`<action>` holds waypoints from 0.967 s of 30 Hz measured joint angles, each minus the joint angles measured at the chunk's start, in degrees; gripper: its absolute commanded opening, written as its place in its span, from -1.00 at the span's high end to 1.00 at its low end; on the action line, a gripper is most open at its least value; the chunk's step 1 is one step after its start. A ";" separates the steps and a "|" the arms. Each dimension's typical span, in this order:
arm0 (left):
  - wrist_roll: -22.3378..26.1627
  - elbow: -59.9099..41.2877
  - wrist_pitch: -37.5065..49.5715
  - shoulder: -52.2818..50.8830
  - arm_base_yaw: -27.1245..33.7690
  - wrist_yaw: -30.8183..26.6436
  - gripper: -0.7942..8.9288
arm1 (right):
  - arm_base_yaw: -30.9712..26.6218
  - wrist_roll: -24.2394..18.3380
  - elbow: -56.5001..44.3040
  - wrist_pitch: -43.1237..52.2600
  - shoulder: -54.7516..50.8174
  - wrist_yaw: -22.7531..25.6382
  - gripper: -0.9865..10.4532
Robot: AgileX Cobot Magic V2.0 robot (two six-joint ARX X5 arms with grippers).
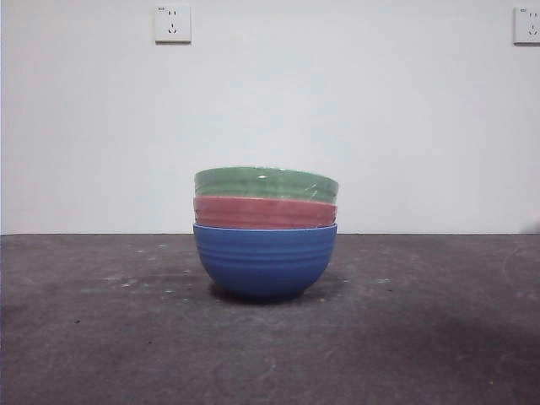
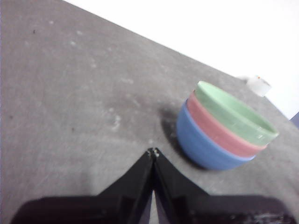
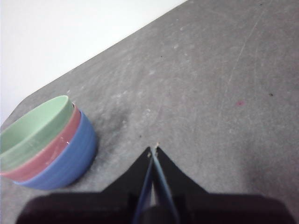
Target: Pick up the green bowl on the top,put the green bowl on the left,pick up the red bowl in the middle,put the red bowl on the right
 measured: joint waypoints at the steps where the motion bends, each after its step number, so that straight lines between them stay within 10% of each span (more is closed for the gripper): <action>1: -0.09 1.62 -0.66 0.85 0.00 0.00 0.85 | 0.00 0.00 1.51 -0.24 0.83 0.00 0.85; 12: 1.22 18.38 -3.13 18.05 0.00 1.75 0.85 | 0.00 -5.99 20.50 -2.91 15.98 0.00 0.85; 22: 17.59 37.90 -14.45 38.25 -0.09 12.74 0.85 | 0.00 -21.62 41.16 -15.47 34.38 -0.68 0.83; 29: 28.72 48.13 -27.32 50.58 -2.58 15.21 0.84 | 0.00 -30.69 47.82 -21.22 44.02 -11.54 0.82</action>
